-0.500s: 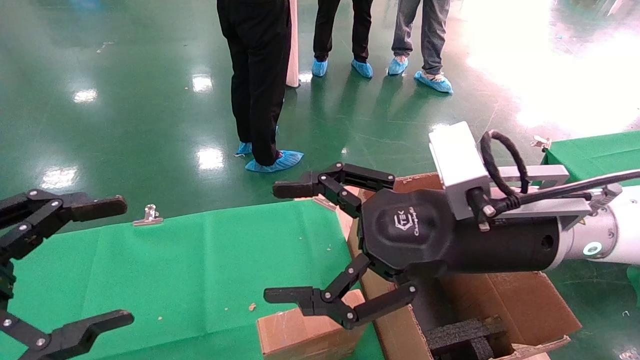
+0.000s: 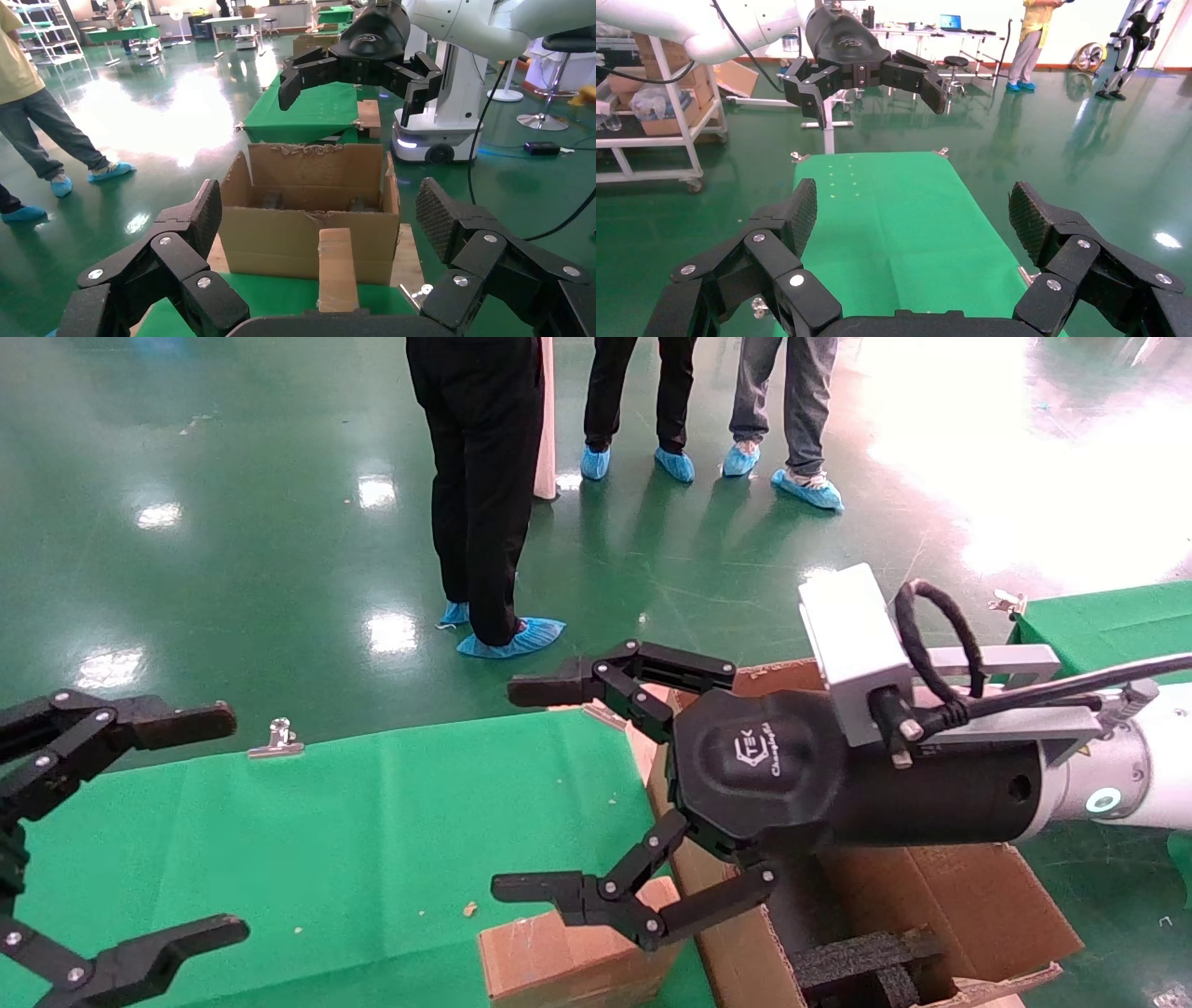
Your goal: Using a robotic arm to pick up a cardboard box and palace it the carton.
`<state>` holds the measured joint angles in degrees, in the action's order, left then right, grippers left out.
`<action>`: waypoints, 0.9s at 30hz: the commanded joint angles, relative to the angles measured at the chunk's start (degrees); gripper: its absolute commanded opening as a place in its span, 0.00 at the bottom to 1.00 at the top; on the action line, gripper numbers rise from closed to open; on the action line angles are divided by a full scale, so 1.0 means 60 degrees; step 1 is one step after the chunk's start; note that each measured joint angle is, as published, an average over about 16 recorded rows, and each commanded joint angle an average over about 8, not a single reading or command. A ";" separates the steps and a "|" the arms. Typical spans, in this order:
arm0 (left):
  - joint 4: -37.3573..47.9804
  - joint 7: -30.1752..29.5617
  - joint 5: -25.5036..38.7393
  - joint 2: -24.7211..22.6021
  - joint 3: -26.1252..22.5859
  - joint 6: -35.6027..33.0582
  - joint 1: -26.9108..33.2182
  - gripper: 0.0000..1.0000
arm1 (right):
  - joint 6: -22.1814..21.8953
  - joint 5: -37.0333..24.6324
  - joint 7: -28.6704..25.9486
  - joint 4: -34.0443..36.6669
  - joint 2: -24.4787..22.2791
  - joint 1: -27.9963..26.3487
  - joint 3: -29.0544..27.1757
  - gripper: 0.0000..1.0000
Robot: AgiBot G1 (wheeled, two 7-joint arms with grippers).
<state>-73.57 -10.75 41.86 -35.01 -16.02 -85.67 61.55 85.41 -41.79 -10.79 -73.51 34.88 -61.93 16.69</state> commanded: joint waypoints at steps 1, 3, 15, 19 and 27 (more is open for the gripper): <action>0.0000 0.0000 0.0000 0.0000 0.0000 0.0000 0.0000 0.69 | 0.0000 0.0000 0.0000 0.0000 0.0000 0.0000 0.0000 1.00; 0.0000 0.0000 -0.0002 0.0000 0.0000 0.0000 0.0000 0.44 | 0.0000 0.0000 0.0000 0.0000 0.0000 0.0000 0.0000 1.00; 0.0003 0.0002 -0.0006 -0.0001 -0.0002 -0.0001 0.0002 0.00 | 0.0055 -0.0226 -0.0024 0.0007 0.0005 -0.0094 0.0113 1.00; 0.0007 0.0004 -0.0008 0.0000 -0.0005 -0.0002 0.0004 0.00 | 0.0210 -0.0893 -0.0176 0.0134 0.0088 -0.0487 0.0466 1.00; 0.0010 0.0008 -0.0011 0.0001 -0.0012 -0.0002 0.0007 0.00 | 0.0748 -0.2840 -0.0666 0.0506 0.0522 -0.1810 0.1654 1.00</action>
<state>-73.51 -10.70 41.79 -35.00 -16.09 -85.68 61.60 89.45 -58.29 -14.48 -70.64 38.00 -72.45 26.65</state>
